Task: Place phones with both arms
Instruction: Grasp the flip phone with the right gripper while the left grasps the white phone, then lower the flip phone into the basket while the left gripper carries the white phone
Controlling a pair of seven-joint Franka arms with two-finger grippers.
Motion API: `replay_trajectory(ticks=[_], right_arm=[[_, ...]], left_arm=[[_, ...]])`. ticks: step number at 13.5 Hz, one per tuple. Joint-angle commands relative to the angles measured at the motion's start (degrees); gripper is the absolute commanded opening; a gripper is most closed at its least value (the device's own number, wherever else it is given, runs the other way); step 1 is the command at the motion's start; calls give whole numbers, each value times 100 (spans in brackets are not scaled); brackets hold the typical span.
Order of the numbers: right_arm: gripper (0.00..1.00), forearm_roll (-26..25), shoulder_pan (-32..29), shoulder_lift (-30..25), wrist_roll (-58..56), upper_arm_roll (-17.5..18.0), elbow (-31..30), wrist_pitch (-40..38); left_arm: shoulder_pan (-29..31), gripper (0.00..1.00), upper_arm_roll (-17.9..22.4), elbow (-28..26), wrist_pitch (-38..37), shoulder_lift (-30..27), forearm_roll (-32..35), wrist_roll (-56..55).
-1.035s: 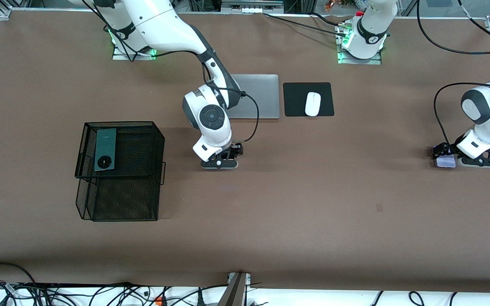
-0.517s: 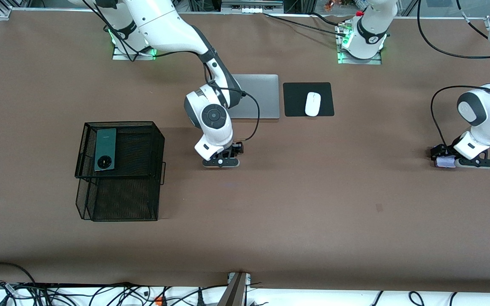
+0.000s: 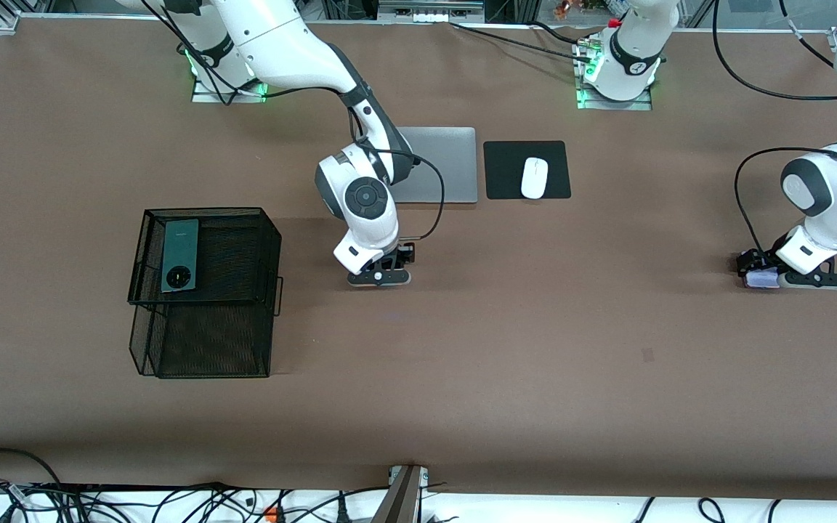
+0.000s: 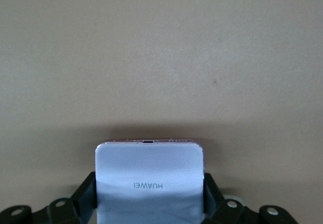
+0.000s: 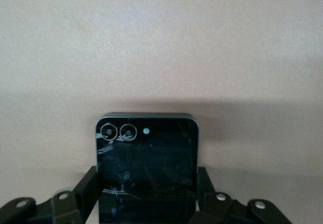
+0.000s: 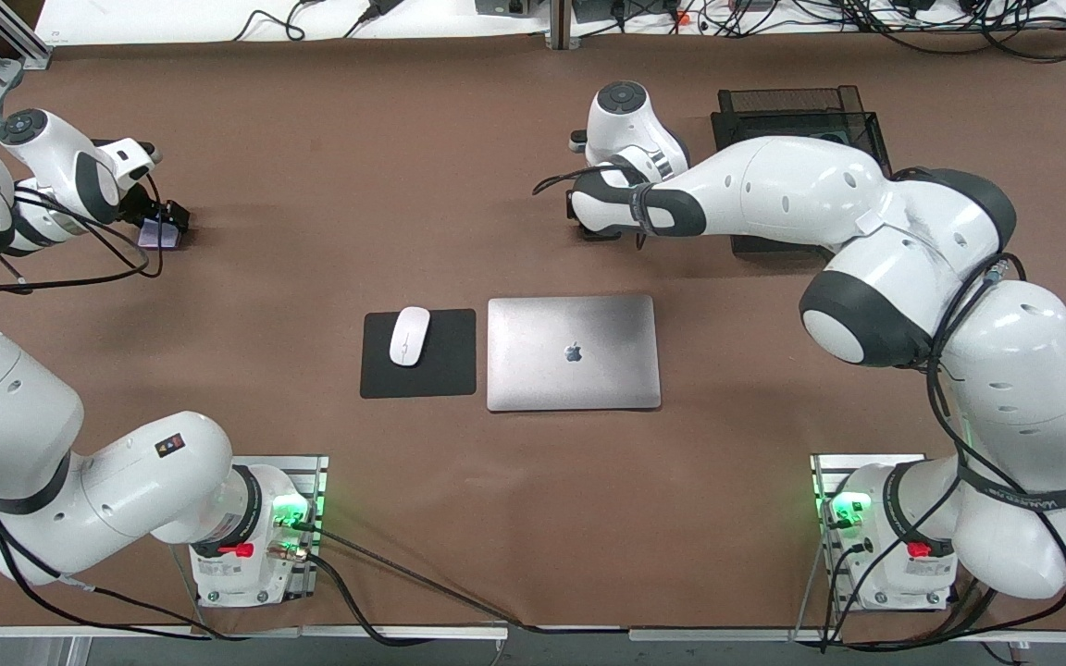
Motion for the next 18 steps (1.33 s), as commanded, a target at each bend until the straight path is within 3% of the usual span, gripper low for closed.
replay_trajectory(ticks=[1,2,6,12,18], right_arm=[[0,114,21,-300,36,-72,15,-45],[0,114,12,-450,45,-160,15,-141],[0,44,12,-968,-68,-783,243,-1114],[0,43,12,-1575,-1280,-1802,358,-2451],[0,105,-5,-2023,-2729,-2778,25,-3394]], left_arm=[[-338,13,-32,346,-333,141,-152,-220],[-417,8,-32,530,-649,141,-161,-282],[-996,4,-32,1330,-1775,150,-144,-966],[-2253,0,-32,1832,-2234,308,-152,-2827],[-4045,0,-32,1938,-2260,370,-152,-5104]])
